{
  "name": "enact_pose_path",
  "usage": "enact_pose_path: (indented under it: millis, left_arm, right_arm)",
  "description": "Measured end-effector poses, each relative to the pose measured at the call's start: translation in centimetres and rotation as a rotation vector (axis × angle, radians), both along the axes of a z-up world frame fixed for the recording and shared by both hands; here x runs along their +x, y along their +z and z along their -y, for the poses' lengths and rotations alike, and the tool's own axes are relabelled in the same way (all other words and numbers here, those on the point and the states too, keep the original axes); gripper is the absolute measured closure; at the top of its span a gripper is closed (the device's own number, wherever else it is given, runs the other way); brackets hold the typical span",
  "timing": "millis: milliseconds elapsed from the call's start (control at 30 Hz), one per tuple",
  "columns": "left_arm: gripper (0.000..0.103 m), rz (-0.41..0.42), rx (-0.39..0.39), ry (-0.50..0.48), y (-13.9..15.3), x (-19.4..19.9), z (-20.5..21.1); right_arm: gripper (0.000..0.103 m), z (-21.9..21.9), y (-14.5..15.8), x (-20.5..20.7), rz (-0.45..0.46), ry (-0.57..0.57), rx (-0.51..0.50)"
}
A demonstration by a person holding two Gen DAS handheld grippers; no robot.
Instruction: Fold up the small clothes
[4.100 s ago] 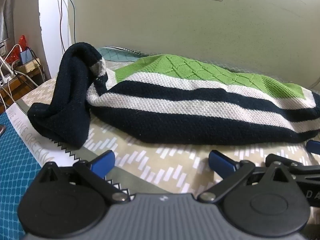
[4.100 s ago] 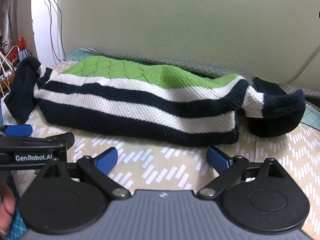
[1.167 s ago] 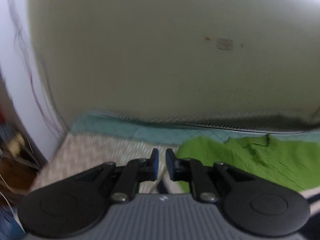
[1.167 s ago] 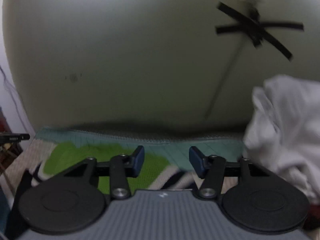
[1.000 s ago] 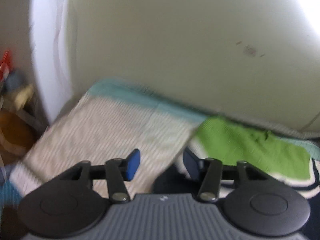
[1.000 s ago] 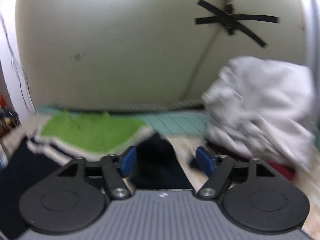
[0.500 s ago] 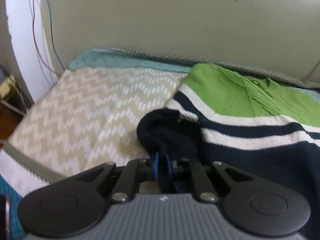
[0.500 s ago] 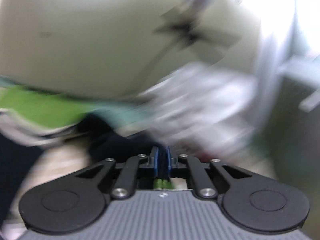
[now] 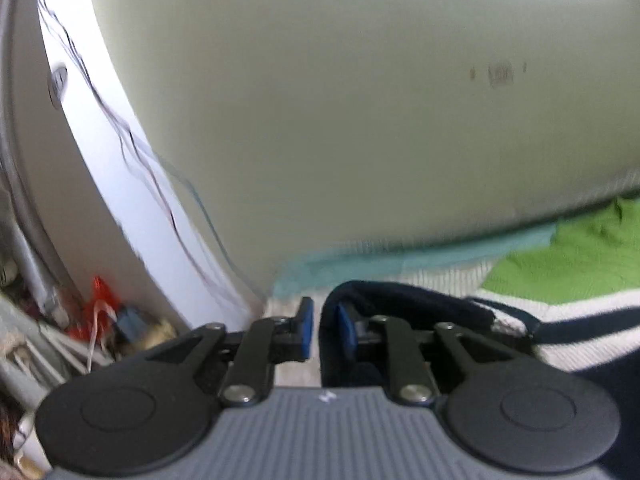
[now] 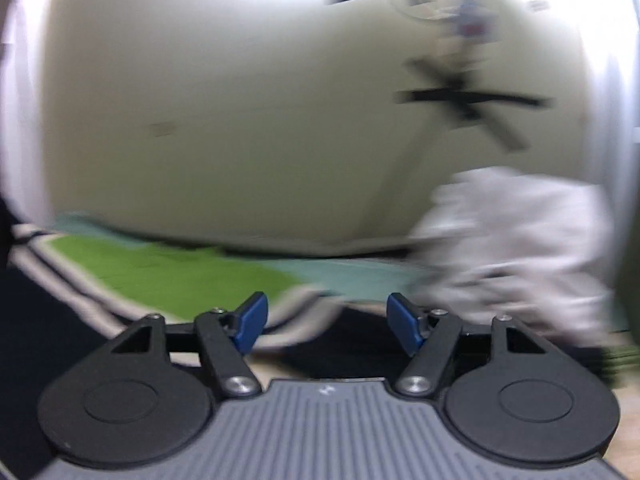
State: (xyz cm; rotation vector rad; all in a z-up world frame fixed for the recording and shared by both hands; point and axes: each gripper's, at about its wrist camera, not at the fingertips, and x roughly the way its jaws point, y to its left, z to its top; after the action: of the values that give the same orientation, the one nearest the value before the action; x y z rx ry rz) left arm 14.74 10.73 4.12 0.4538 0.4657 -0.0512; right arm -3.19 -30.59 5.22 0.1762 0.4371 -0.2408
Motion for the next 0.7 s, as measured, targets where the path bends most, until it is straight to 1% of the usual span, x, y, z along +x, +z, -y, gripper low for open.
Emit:
enact_pose_path:
  millis: [33, 67, 100, 133, 167, 233, 267, 300, 333, 367, 400, 433, 467, 500, 533, 567, 600, 667, 700]
  left_arm:
    - [0.080, -0.048, -0.050, 0.016, -0.2, 0.2, -0.7]
    - [0.080, -0.101, -0.127, 0.042, -0.2, 0.4, -1.8]
    - [0.080, -0.154, -0.227, 0.073, -0.4, 0.6, -3.4]
    - [0.080, -0.189, -0.303, 0.097, -0.5, 0.6, -4.8]
    - [0.078, -0.225, -0.390, 0.133, -0.8, 0.3, -6.3]
    - [0.071, -0.268, -0.500, 0.169, -1.3, -0.4, -8.6]
    - [0.063, -0.285, -0.537, 0.180, -1.8, -0.5, -9.6]
    - [0.054, -0.289, -0.551, 0.191, -2.2, -0.8, -10.0]
    - [0.049, -0.284, -0.543, 0.204, -2.3, -1.4, -10.3]
    - [0.045, -0.283, -0.513, 0.218, -2.9, -1.1, -10.3]
    - [0.045, -0.294, -0.477, 0.228, -3.5, -0.8, -10.0]
    - [0.045, -0.317, -0.463, 0.232, -4.4, -0.4, -9.9]
    - [0.046, -0.339, -0.467, 0.220, -4.9, 0.2, -10.0]
    - [0.054, -0.351, -0.469, 0.204, -5.4, 0.5, -9.7]
    - [0.067, -0.348, -0.445, 0.176, -5.9, 1.0, -9.1]
    - [0.094, -0.330, -0.394, 0.162, -6.2, 1.2, -8.5]
    - [0.095, -0.309, -0.317, 0.169, -6.6, 1.9, -7.9]
    - [0.095, -0.231, -0.197, 0.222, -6.2, 3.0, -7.8]
    - [0.095, -0.138, -0.099, 0.274, -5.3, 3.6, -8.0]
  right_arm:
    - [0.040, -1.1, -0.4, 1.1, -0.003, 0.044, 0.035]
    - [0.040, -2.1, -0.9, 2.1, -0.010, 0.084, 0.072]
    - [0.040, -3.1, -1.4, 3.1, -0.018, 0.125, 0.108]
    - [0.040, -4.0, -1.8, 3.9, -0.023, 0.160, 0.127]
    - [0.040, -4.8, -2.3, 4.6, -0.027, 0.187, 0.129]
    - [0.040, -5.9, -3.2, 5.4, -0.041, 0.215, 0.119]
    - [0.040, -6.2, -3.7, 5.8, -0.052, 0.224, 0.125]
    - [0.040, -6.3, -4.2, 6.1, -0.069, 0.231, 0.142]
    - [0.040, -6.0, -4.5, 6.4, -0.091, 0.239, 0.175]
    - [0.040, -5.5, -4.6, 6.3, -0.085, 0.230, 0.213]
    - [0.039, -5.2, -4.8, 6.0, -0.074, 0.220, 0.254]
    - [0.039, -4.6, -4.9, 5.7, -0.069, 0.209, 0.298]
    - [0.039, -4.1, -5.2, 5.6, -0.068, 0.191, 0.344]
    - [0.039, -3.6, -5.6, 5.5, -0.065, 0.173, 0.393]
    - [0.039, -3.6, -5.6, 5.0, -0.053, 0.166, 0.427]
    - [0.039, -3.4, -5.7, 4.8, -0.045, 0.163, 0.445]
    - [0.039, -3.5, -5.7, 4.7, -0.043, 0.161, 0.446]
    - [0.039, -3.8, -5.5, 4.7, -0.042, 0.166, 0.429]
    - [0.039, -3.9, -5.4, 4.6, -0.040, 0.168, 0.426]
